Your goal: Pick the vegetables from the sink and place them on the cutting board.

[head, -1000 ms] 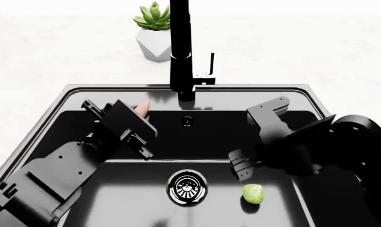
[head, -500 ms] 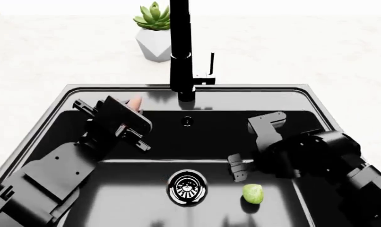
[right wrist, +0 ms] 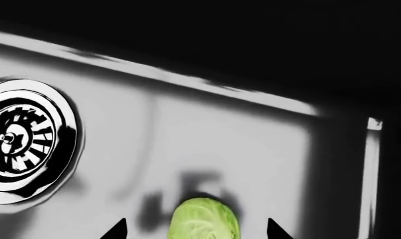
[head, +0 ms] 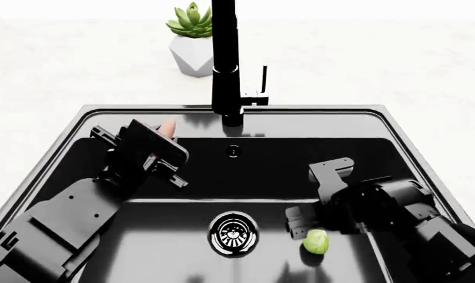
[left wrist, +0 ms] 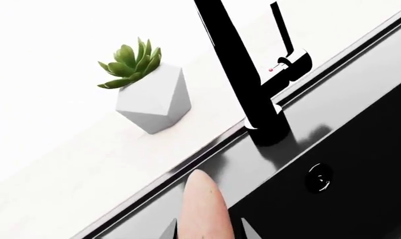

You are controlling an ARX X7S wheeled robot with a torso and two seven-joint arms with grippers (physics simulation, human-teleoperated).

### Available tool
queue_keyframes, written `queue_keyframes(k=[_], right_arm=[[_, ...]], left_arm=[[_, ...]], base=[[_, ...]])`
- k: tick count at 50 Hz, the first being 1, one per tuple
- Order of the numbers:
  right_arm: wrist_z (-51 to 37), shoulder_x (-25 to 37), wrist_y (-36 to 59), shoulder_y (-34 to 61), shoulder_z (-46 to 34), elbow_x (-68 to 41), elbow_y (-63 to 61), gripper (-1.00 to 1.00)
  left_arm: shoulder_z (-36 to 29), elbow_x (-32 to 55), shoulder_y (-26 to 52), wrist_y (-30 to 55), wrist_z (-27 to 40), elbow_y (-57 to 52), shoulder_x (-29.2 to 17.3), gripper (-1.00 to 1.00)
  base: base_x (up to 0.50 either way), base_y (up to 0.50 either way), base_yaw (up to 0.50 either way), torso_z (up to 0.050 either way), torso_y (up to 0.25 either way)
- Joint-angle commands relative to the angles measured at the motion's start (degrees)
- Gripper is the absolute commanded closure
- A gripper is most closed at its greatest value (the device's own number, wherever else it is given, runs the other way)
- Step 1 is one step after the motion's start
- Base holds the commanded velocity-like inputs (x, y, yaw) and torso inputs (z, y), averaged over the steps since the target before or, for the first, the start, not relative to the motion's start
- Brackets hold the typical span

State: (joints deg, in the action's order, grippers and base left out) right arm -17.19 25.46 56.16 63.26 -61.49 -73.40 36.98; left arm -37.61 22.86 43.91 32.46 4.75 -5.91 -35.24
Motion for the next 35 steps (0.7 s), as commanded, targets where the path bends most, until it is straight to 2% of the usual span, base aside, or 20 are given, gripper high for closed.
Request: queue_keyframes(k=[1,35], right_arm=[[4.4,-2.5,-3.0,-0.9,-1.3,2.4,6.4,-1.00],[13.4,-7.8,-7.7,-3.4,-4.4,6.6,20.2,-1.00]], left_arm=[[0.3,0.5,0.2,0.2,0.5,-0.2,0.0,1.00],[0.4,0.5,0.1,-0.4,0.9,0.6,0.7,1.00]], base=[[0.00,0.00,0.00,0.000,0.000],[0.00,0.00,0.00,0.000,0.000]])
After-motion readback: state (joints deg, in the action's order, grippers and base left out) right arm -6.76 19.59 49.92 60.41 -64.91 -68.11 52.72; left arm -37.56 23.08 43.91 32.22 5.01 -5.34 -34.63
